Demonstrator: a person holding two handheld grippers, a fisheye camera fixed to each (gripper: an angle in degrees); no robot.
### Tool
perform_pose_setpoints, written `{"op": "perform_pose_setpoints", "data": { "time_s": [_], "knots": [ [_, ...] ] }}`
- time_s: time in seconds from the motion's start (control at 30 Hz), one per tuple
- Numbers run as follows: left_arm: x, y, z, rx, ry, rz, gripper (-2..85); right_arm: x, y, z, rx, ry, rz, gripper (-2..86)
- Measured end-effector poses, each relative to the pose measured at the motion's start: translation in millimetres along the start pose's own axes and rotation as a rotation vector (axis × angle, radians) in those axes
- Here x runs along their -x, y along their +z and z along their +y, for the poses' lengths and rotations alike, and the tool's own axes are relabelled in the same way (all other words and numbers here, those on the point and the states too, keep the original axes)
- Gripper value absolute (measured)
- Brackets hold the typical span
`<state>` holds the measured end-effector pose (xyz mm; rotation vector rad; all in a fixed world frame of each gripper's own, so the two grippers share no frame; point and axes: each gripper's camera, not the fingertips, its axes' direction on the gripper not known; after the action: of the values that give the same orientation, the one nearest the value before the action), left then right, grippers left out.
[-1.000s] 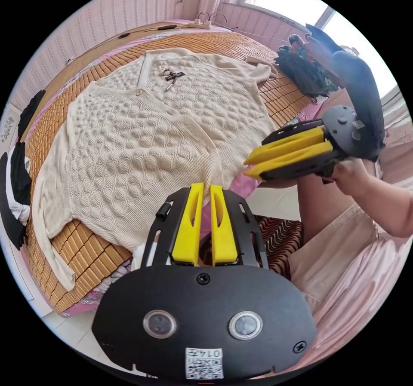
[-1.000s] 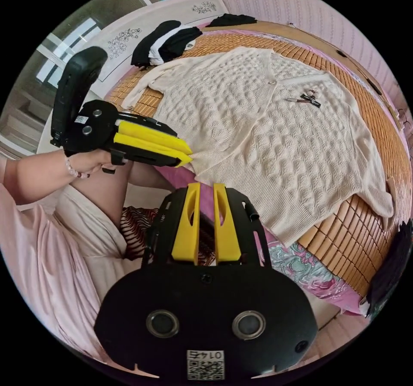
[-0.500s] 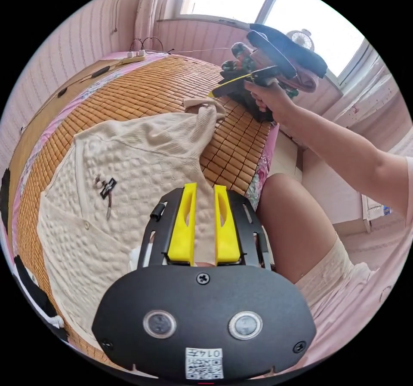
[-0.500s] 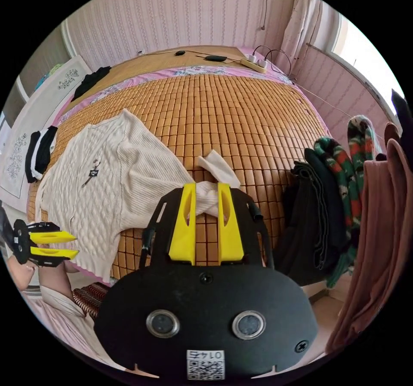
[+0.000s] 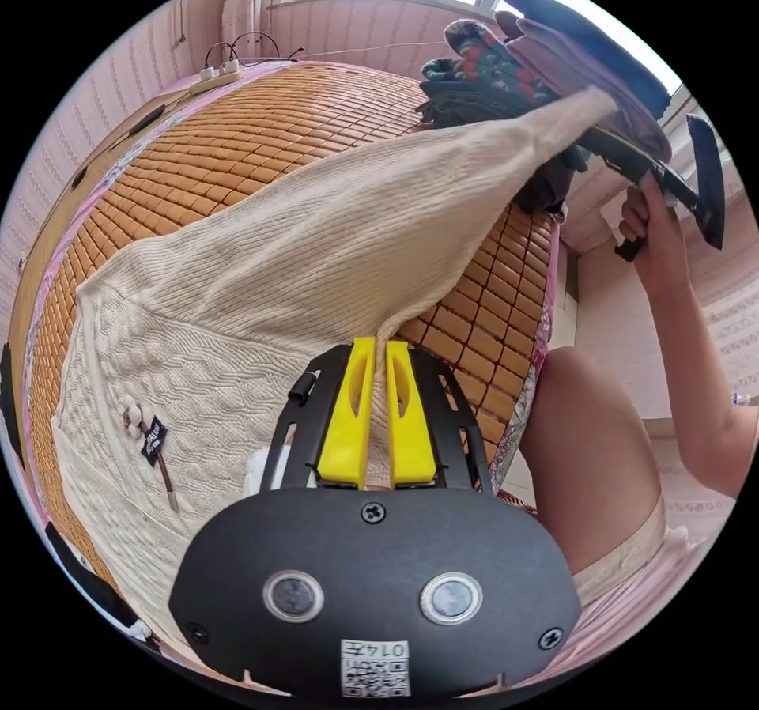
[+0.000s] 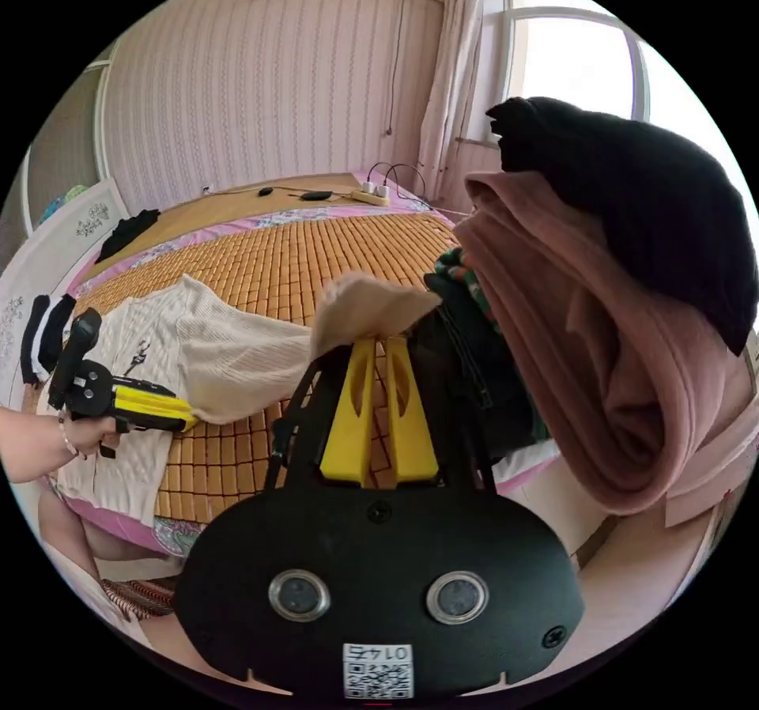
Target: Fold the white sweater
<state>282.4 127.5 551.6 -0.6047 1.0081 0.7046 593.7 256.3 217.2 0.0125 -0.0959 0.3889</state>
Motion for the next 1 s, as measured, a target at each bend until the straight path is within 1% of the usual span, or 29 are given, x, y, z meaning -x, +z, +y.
{"op": "perform_pose_setpoints", "data": {
  "time_s": [0.03, 0.1, 0.17, 0.23, 0.33, 0.43, 0.47, 0.53, 0.57, 0.6, 0.67, 0.7, 0.87, 1.0],
  "knots": [
    [0.3, -0.3, 3.0, 0.001, 0.006, 0.004, 2.0, -2.8, 3.5, 8.4, 0.040, 0.016, -0.005, 3.8],
    [1.1, -3.2, 6.6, -0.003, 0.015, 0.022, 2.8, -10.3, 14.9, 36.3, 0.199, 0.063, -0.025, 6.9],
    [1.4, -9.5, 9.4, 0.001, 0.037, 0.054, 3.9, -13.3, 13.9, 50.6, 0.235, 0.101, -0.030, 9.1],
    [-0.7, -25.7, 12.2, -0.022, 0.094, 0.084, 4.8, -12.9, 10.8, 56.2, 0.243, 0.113, -0.035, 10.0],
    [-0.7, -44.2, 7.2, -0.058, 0.137, 0.107, 5.1, -1.7, 13.4, 47.8, 0.208, 0.054, -0.061, 8.6],
    [-0.1, -43.0, -7.4, -0.048, 0.147, 0.085, 4.9, 13.7, 37.5, 28.0, 0.186, -0.036, -0.034, 5.0],
    [-1.0, -40.6, -10.0, -0.043, 0.150, 0.087, 4.9, 18.6, 53.9, 21.0, 0.183, -0.061, -0.004, 2.3],
    [-11.0, -25.8, -18.7, 0.010, 0.169, 0.095, 5.0, 23.9, 88.2, 12.3, 0.245, -0.091, 0.042, 0.3],
    [-14.6, -21.8, -19.9, 0.025, 0.175, 0.092, 5.0, 26.7, 112.7, 8.5, 0.329, -0.125, 0.054, -0.3],
    [-21.4, -14.2, -21.2, 0.054, 0.187, 0.083, 5.0, 27.1, 117.8, 5.4, 0.278, -0.129, 0.066, -0.6],
    [-30.0, -3.8, -20.9, 0.109, 0.197, 0.065, 5.1, 26.7, 132.6, -0.6, 0.320, -0.164, 0.129, -0.8],
    [-34.4, -6.8, -18.5, 0.081, 0.203, 0.053, 5.0, 24.3, 139.9, -3.8, 0.322, -0.164, 0.147, -0.8],
    [-46.8, -19.6, -12.4, 0.087, 0.249, 0.044, 4.9, 21.4, 167.4, -9.1, 0.323, -0.195, 0.121, -0.9],
    [-53.8, -43.0, -7.4, 0.052, 0.238, 0.079, 4.8, 30.5, 187.5, -8.9, 0.325, -0.235, 0.130, -0.9]
  ]
}}
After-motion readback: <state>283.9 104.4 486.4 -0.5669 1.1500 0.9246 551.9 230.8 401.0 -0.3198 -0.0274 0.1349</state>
